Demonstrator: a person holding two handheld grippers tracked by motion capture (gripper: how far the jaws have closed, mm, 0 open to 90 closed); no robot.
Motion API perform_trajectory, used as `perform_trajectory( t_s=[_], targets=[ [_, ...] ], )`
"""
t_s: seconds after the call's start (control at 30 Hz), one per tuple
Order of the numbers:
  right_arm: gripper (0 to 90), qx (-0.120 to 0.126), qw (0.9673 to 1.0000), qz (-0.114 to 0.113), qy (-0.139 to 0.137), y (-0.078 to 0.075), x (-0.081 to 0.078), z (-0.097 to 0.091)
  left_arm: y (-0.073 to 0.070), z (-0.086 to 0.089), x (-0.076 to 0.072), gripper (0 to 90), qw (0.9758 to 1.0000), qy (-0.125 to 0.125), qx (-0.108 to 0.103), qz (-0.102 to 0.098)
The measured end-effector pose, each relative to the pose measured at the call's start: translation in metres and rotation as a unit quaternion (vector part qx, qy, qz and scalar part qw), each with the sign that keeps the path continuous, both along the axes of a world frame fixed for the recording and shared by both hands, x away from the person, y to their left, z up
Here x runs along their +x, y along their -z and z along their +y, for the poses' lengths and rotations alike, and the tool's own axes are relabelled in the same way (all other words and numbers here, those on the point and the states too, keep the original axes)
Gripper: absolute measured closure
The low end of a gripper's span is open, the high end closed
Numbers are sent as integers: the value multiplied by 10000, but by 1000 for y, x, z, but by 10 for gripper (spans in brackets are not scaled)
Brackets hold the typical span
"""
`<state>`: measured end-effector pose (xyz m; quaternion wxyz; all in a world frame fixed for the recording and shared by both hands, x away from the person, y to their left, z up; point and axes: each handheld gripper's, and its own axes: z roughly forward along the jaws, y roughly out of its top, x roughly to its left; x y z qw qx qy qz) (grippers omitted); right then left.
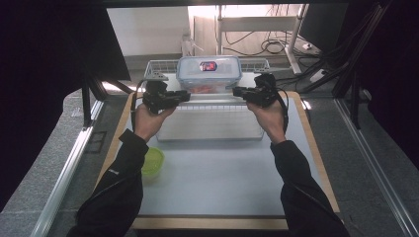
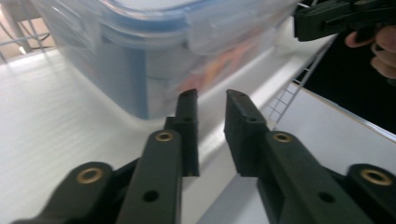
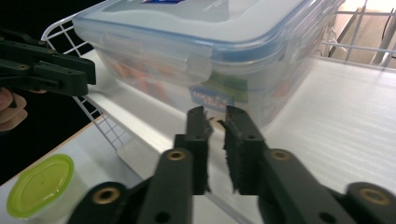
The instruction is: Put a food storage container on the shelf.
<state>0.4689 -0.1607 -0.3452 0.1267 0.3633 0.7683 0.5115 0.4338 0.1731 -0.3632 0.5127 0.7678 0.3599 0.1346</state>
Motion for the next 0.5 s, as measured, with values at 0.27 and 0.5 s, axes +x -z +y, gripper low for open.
perform_trajectory(
  t_s=[0.27, 0.5],
  targets=[
    [461, -336, 9989, -326, -99, 2, -18, 2, 8, -1, -26, 480, 9995, 152, 166, -209],
    [301, -649, 9963, -481, -299, 9, -41, 1, 19, -1, -53, 310, 9985, 138, 357, -383]
  ],
)
